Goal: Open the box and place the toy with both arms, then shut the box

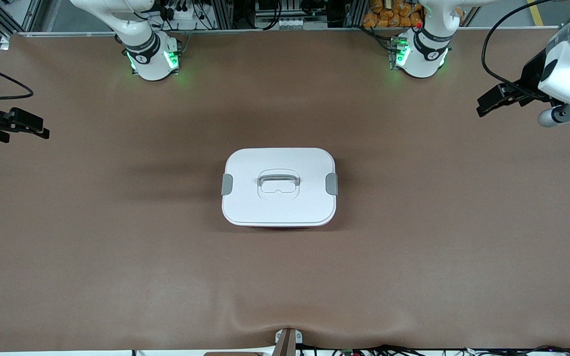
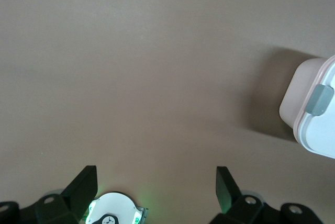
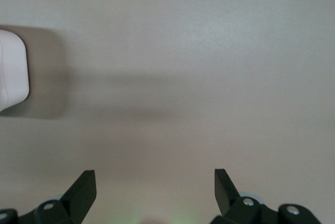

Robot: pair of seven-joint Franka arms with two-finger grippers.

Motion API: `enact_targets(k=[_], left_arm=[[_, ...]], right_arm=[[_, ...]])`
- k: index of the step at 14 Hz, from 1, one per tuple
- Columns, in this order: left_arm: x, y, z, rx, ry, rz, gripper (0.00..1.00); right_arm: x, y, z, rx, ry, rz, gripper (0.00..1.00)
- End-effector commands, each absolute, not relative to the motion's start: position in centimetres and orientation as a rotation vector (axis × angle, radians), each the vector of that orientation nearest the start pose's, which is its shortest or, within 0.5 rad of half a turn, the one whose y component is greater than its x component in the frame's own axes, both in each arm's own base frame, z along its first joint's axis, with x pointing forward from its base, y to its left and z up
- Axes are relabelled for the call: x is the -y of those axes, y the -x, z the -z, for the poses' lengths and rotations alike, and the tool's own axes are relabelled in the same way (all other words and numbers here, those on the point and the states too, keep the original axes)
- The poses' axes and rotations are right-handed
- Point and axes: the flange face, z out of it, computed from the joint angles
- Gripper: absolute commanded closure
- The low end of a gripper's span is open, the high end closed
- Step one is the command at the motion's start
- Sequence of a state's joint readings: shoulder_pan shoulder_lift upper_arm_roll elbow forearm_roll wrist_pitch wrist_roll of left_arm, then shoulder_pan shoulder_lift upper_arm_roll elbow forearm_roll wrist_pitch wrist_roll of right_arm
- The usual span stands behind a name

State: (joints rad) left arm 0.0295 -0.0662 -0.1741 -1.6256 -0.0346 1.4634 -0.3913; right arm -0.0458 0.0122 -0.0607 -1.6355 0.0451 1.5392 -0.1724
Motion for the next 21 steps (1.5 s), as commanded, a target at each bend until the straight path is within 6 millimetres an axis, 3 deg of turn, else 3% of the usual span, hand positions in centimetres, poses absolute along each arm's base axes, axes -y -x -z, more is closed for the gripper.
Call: enact_targets(k=[1,5,7,9,13,16,19,21], left_arm=[[7.2,-51.3,-61.9,0.346,3.118,-0.136,0.0],[7.2,-52.2,-63.5,0.338,3.121,-0.073,0.0],[7.1,-53.6,-63.2,0.338,3.129,-0.077,0.0],[6.6,-53.8,-64.3,0.346,3.135,-0.04,0.0],[5.5,-53.9,-64.2,0.265,3.14,-0.05,0.0],[4.9,-53.4,-64.1,0.208,3.142,-0.071,0.0],[5.4,-50.8,-63.0,0.202,3.126,-0.033,0.0],[5.9,-50.9,-63.4,0.165,3.109,0.006,0.0]], right_arm=[[5.7,-55.2,-58.6,0.101,3.084,-0.156,0.0],[5.7,-55.2,-58.6,0.101,3.084,-0.156,0.0],[5.7,-55.2,-58.6,0.101,3.084,-0.156,0.0],[5.7,-55.2,-58.6,0.101,3.084,-0.158,0.0],[5.8,-55.2,-58.6,0.098,3.084,-0.158,0.0],[5.8,-55.2,-58.6,0.098,3.084,-0.158,0.0],[5.7,-55.2,-58.6,0.101,3.084,-0.158,0.0],[5.8,-55.2,-58.6,0.098,3.084,-0.158,0.0]])
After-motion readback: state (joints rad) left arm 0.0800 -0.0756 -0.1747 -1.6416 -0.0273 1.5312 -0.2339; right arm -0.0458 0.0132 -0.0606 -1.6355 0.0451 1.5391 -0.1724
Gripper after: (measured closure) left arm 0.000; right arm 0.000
